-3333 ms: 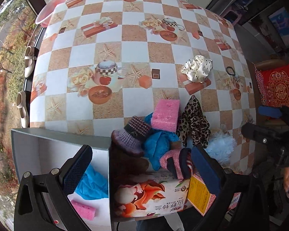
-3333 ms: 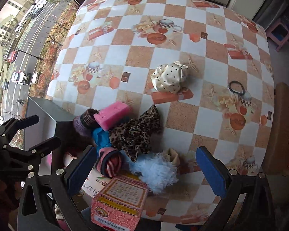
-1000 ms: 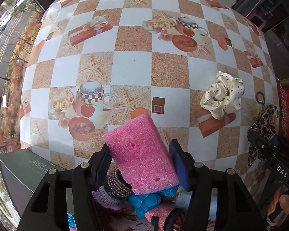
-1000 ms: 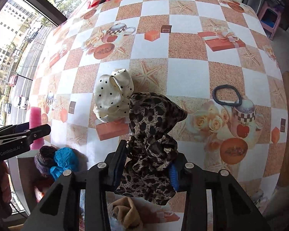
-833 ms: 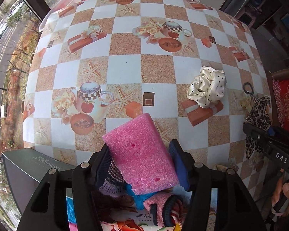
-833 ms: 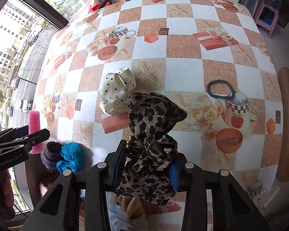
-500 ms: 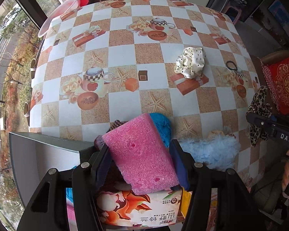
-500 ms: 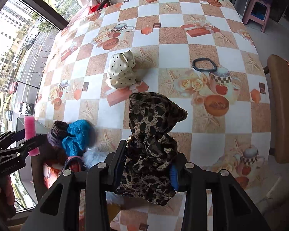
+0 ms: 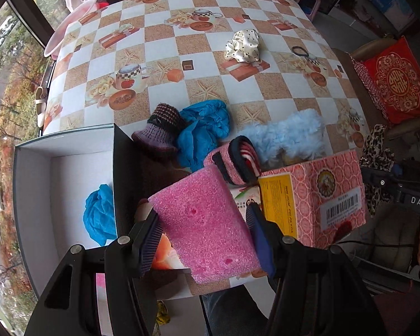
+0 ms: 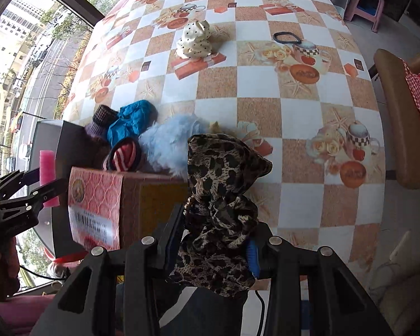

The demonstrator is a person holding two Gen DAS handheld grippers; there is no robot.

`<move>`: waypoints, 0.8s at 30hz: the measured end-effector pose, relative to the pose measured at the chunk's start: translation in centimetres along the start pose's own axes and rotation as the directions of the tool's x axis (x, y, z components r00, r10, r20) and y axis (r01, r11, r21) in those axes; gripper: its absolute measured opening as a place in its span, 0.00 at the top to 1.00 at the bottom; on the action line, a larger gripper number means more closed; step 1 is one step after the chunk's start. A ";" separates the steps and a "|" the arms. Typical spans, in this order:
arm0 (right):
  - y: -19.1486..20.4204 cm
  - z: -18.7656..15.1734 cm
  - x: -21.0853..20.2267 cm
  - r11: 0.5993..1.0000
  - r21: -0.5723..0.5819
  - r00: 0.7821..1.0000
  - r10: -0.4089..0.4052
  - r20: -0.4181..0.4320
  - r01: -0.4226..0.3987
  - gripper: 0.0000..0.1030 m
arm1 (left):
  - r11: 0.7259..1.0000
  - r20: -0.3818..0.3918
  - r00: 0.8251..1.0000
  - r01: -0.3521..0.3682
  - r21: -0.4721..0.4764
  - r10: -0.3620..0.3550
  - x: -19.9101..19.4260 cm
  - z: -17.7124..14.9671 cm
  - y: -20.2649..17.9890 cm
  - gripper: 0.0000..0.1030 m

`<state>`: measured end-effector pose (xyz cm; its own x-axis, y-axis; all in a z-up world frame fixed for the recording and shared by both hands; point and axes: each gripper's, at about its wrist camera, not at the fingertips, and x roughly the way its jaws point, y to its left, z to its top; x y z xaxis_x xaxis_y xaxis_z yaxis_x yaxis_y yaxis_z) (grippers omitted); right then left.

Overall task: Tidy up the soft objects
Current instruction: 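Carry the pink sponge and leopard scarf over the white box with both tools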

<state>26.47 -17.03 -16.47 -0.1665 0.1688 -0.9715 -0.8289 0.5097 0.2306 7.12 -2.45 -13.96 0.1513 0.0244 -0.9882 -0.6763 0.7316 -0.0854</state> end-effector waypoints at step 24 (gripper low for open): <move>14.2 -8.0 3.0 0.901 -0.415 0.983 0.057 -0.177 -0.127 0.60 | 0.988 0.072 0.997 -0.008 -0.152 0.019 -2.5 -6.5 8.4 0.39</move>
<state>9.92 -16.06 -16.54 -0.3057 0.0456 -0.9510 -0.9471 0.0876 0.3086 -3.62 -0.85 -13.06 0.1894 0.0874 -0.9780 -0.7794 0.6191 -0.0956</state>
